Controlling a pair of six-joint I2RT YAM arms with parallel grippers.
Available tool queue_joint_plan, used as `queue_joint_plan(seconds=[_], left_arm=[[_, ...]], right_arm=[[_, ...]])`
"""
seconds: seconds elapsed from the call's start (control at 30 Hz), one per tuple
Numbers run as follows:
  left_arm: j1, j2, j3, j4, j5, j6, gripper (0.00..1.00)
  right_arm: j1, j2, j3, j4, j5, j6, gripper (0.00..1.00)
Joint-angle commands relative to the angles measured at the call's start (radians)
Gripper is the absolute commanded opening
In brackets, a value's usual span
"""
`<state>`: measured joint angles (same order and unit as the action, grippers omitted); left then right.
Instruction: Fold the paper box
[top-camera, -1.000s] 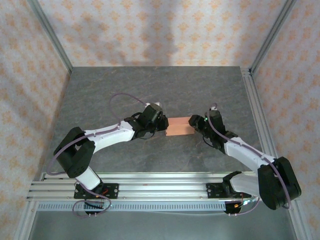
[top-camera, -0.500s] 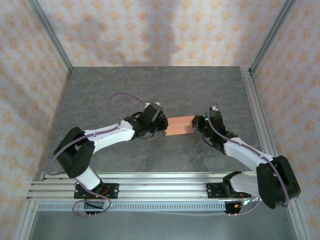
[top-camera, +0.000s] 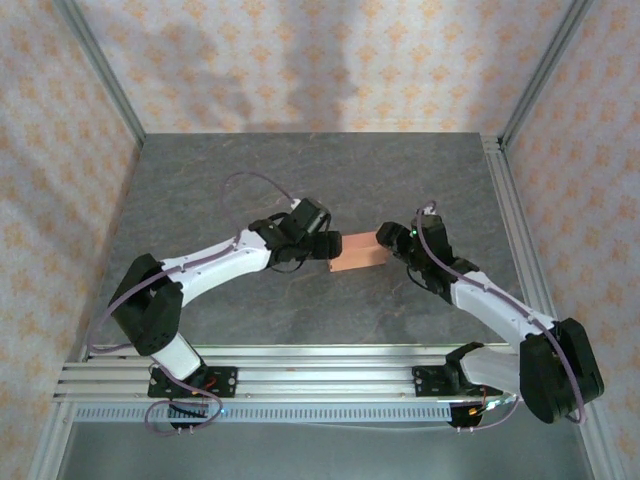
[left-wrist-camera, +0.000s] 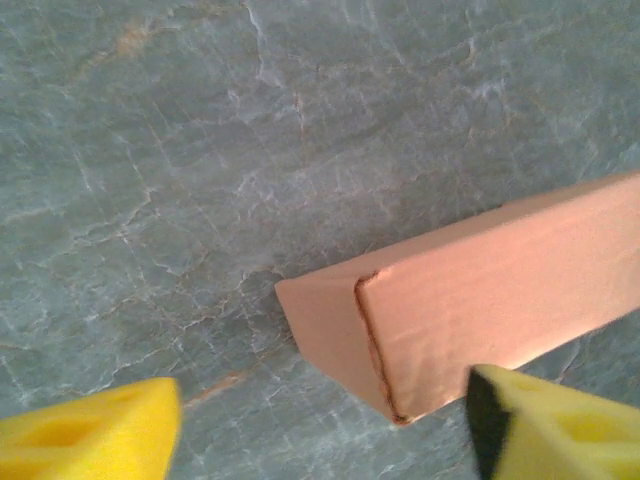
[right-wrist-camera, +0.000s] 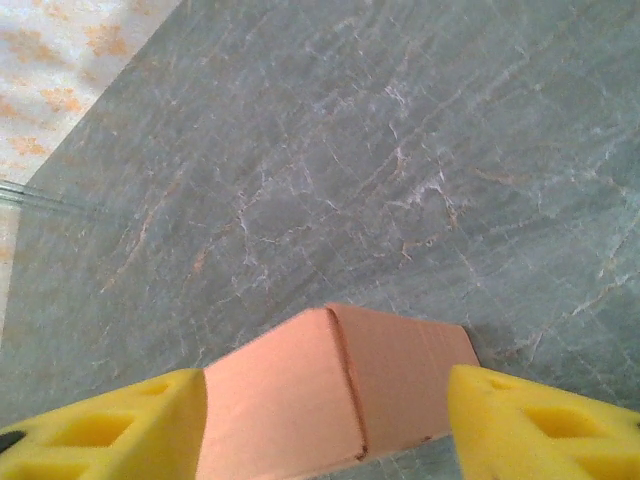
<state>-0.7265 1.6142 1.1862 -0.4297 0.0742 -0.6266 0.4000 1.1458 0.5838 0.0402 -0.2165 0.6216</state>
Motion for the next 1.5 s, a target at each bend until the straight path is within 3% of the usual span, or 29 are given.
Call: queue_joint_plan(seconds=[0.0,0.2,0.37,0.63,0.73,1.0,1.1,1.4,1.47], left_arm=[[0.001,-0.049,0.059,-0.046,-0.063,0.167,0.97],[0.015,-0.042,0.107,0.061,-0.045,0.499,1.00],[0.023,0.064,0.209,0.040,0.140,0.747,1.00],[0.021,0.230,0.365,-0.210,0.390,1.192,1.00],[0.021,0.277,0.408,-0.267,0.400,1.257,0.98],[0.019,0.370,0.463,-0.309,0.328,1.320,0.79],[0.018,0.371,0.453,-0.288,0.289,1.320,0.63],[0.014,0.319,0.368,-0.197,0.230,1.358,0.41],[0.005,0.307,0.348,-0.175,0.194,1.367,0.40]], right_arm=[[-0.009,-0.029,0.037,-0.052,0.037,-0.010,0.70],[-0.096,-0.071,0.027,-0.089,-0.025,0.000,0.77],[-0.179,-0.124,0.010,-0.149,-0.063,-0.015,0.80],[-0.229,-0.190,-0.043,-0.178,-0.080,-0.013,0.81],[-0.232,-0.192,-0.056,-0.172,-0.080,-0.010,0.80],[-0.234,-0.186,-0.051,-0.161,-0.086,-0.012,0.78],[-0.233,-0.184,-0.047,-0.161,-0.088,-0.012,0.78],[-0.233,-0.179,-0.027,-0.165,-0.104,-0.007,0.75],[-0.233,-0.179,-0.025,-0.165,-0.108,-0.002,0.75]])
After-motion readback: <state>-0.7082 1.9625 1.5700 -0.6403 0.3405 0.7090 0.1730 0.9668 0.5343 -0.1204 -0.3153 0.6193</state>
